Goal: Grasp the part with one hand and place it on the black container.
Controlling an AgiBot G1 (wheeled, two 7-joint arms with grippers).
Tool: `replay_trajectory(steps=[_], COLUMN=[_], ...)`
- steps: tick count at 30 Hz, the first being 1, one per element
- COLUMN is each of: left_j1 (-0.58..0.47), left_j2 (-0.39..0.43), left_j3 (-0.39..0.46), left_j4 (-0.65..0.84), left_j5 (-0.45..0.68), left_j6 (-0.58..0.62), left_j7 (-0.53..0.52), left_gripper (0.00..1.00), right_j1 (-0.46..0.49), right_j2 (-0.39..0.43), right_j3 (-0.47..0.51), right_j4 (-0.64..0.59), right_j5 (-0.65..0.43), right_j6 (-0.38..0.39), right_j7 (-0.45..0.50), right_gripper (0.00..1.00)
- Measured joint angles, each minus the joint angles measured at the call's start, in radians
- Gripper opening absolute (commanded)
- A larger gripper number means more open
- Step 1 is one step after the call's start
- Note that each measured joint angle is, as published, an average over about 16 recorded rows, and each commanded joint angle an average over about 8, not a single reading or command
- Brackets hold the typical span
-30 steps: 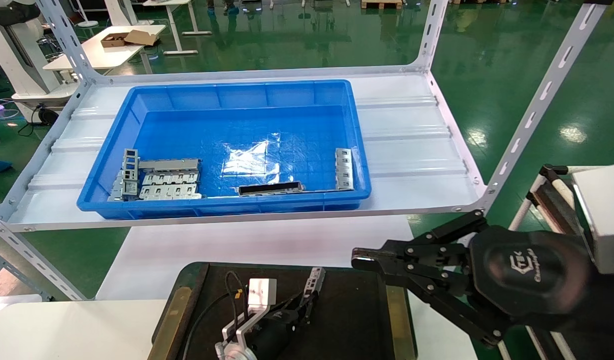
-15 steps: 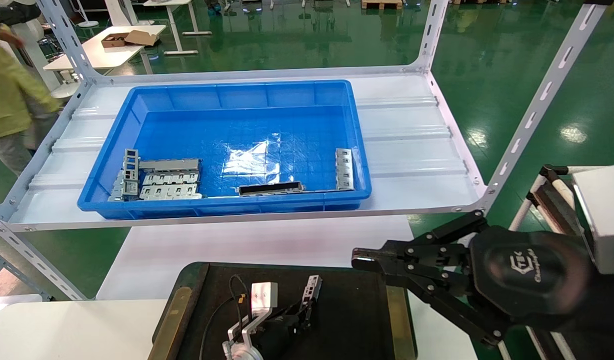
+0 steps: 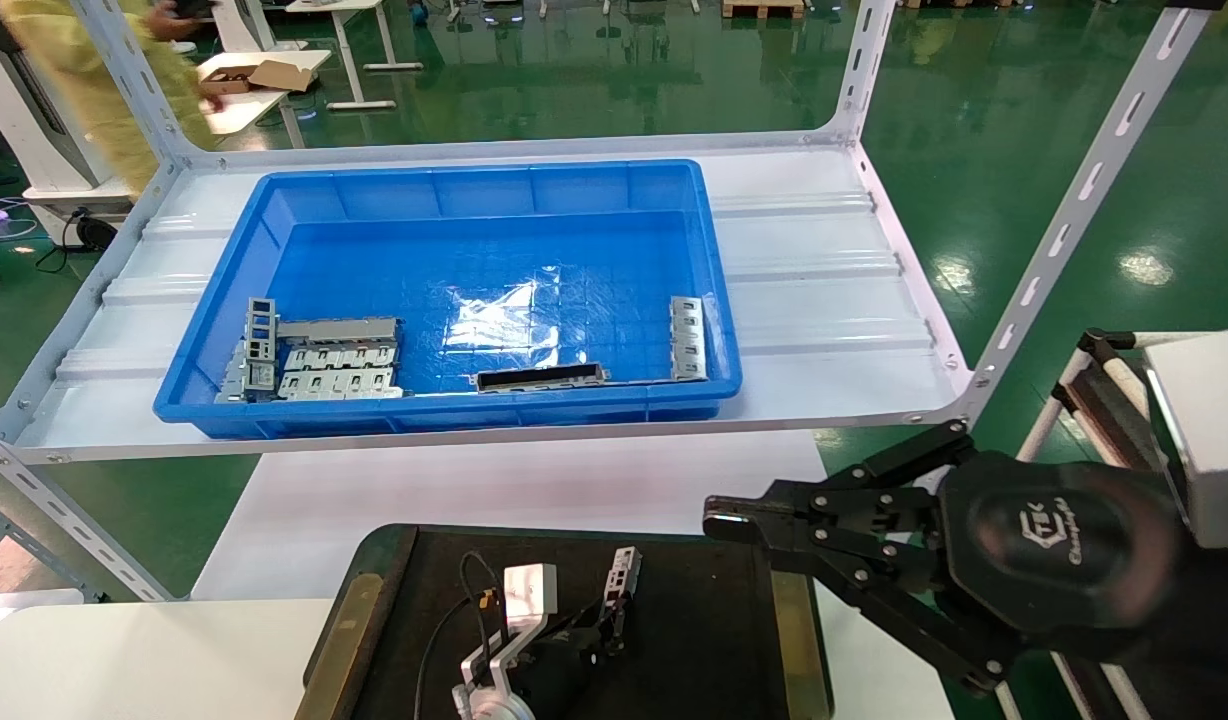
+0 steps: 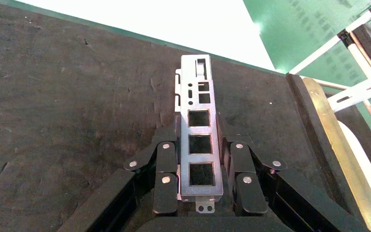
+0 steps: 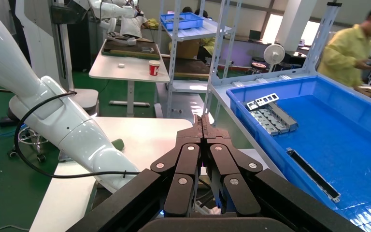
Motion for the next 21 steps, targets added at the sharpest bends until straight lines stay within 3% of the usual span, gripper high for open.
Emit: replay_trajectory(steps=[2, 21], left_j1=[-0.004, -0.042], left_j2=[-0.001, -0.043], left_j3=[0.018, 0.126], left_j4=[-0.004, -0.076], left_j5=[-0.015, -0.098], left_j6=[-0.007, -0.051], left_j7=[-0.003, 0.015], left_gripper=[1.00, 1.00], right_j1=[0.000, 0.000], right_j2=[0.000, 0.000], right_j3=[0.000, 0.000], right_j4=[0.000, 0.000], right_j5=[0.000, 0.000], right_j6=[0.000, 0.000], right_j7=[0.000, 0.000], right_gripper=[1.00, 1.00])
